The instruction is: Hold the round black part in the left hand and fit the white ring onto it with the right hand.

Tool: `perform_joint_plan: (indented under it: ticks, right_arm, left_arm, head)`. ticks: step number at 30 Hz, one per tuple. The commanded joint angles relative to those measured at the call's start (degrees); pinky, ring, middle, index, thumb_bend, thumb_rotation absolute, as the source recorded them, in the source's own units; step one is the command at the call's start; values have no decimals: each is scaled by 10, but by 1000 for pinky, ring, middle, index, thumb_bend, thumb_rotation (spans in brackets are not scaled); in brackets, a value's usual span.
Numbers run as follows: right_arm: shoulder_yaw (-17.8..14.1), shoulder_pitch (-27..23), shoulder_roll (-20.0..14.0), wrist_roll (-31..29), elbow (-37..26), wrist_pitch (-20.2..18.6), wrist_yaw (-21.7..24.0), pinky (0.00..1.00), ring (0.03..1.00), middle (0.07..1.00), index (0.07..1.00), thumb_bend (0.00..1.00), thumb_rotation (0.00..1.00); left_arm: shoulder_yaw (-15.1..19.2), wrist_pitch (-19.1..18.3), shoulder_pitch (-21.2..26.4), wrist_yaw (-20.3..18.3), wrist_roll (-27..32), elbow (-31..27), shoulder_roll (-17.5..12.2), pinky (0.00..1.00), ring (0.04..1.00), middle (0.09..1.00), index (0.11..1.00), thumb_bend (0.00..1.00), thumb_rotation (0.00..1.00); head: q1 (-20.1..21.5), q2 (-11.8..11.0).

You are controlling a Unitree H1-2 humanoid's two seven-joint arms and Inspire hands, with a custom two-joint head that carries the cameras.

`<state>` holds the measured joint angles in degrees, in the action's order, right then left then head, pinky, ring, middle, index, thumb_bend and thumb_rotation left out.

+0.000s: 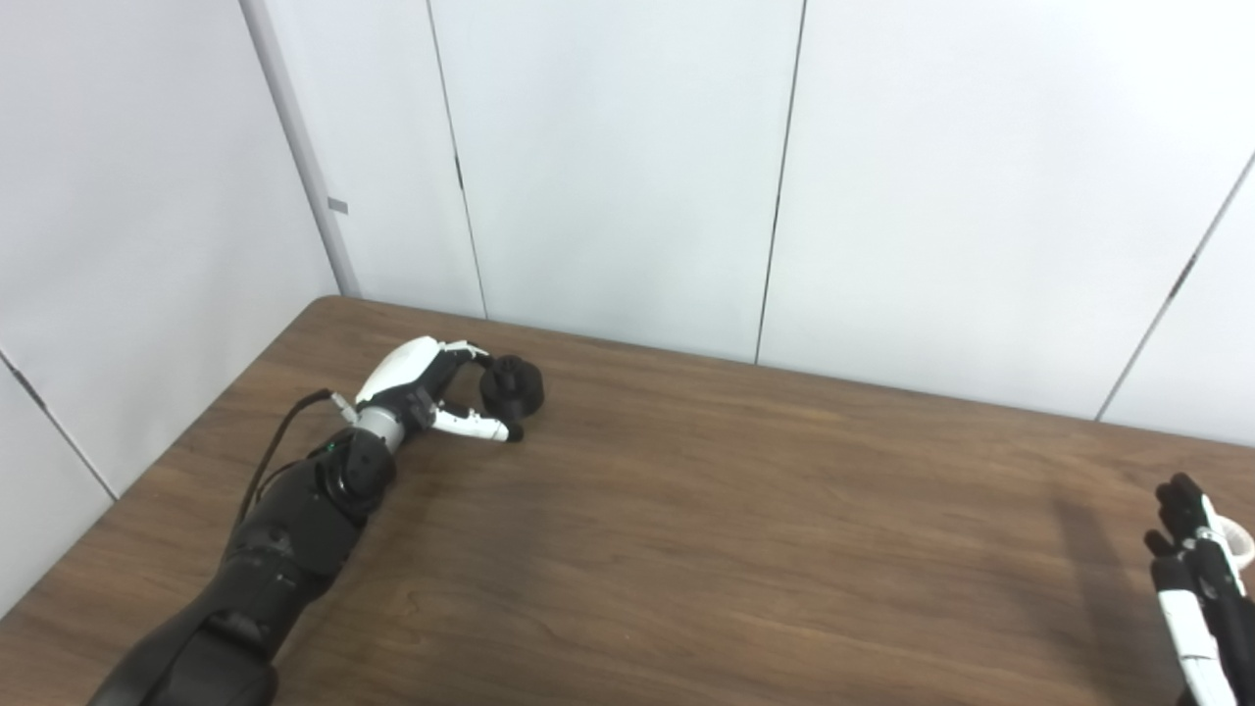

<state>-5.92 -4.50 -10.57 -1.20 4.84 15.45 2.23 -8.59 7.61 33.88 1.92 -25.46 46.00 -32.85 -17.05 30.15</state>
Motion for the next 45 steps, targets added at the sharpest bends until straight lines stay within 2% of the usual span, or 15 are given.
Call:
perform_joint_plan:
  ticks: [1, 9, 12, 22, 33, 36, 37, 39, 42, 45]
  right_arm:
    - [6, 37, 16, -2, 26, 7, -2, 967, 997, 969, 967, 489, 826]
    - [7, 39, 21, 4, 21, 8, -7, 968, 987, 958, 954, 478, 818]
    - [7, 40, 22, 7, 17, 6, -8, 922, 977, 952, 950, 497, 823]
    - [6, 40, 28, 11, 20, 8, -10, 910, 969, 947, 949, 535, 824]
    - [10, 45, 30, 18, 7, -1, -11, 939, 986, 962, 956, 526, 834]
    - [10, 45, 31, 23, 5, 0, -13, 931, 981, 960, 956, 522, 840]
    - [10, 46, 32, 23, 4, 1, -13, 929, 979, 958, 954, 520, 842]
    - [8, 46, 33, 19, 1, 0, -11, 929, 978, 959, 954, 520, 841]
    - [6, 47, 35, 16, -3, -1, -12, 968, 985, 958, 950, 525, 838]
    - [4, 47, 38, 21, -7, 0, -17, 963, 977, 954, 944, 524, 845]
  left_arm:
    - [1, 2, 34, 6, -5, -11, -20, 1000, 993, 943, 788, 1000, 374]
    - [-7, 15, 41, 11, -8, 4, -20, 1000, 983, 936, 782, 1000, 356]
    - [-12, 19, 44, 13, -10, 8, -20, 1000, 979, 931, 777, 1000, 361]
    - [-15, 27, 51, 8, -5, 21, -17, 1000, 984, 932, 764, 1000, 348]
    - [-17, 43, 57, 11, -4, 29, -16, 1000, 981, 923, 733, 986, 320]
    - [-21, 67, 61, 36, -12, 46, -15, 1000, 983, 905, 587, 887, 176]
    - [-24, 80, 61, 52, -18, 53, -15, 1000, 976, 861, 525, 673, 106]
    - [-29, 101, 64, 69, -26, 66, -15, 1000, 972, 818, 489, 556, 65]
    - [-36, 113, 69, 75, -32, 75, -17, 1000, 989, 790, 482, 526, 54]
    - [-40, 118, 72, 75, -37, 74, -19, 1000, 996, 788, 482, 524, 53]
  head:
    - [-1, 1]
    - [5, 3]
    - [5, 4]
    - [11, 2]
    - [15, 5]
    - [15, 8]
    - [16, 8]
    - [16, 12]
    - [17, 16]
    - [18, 21]
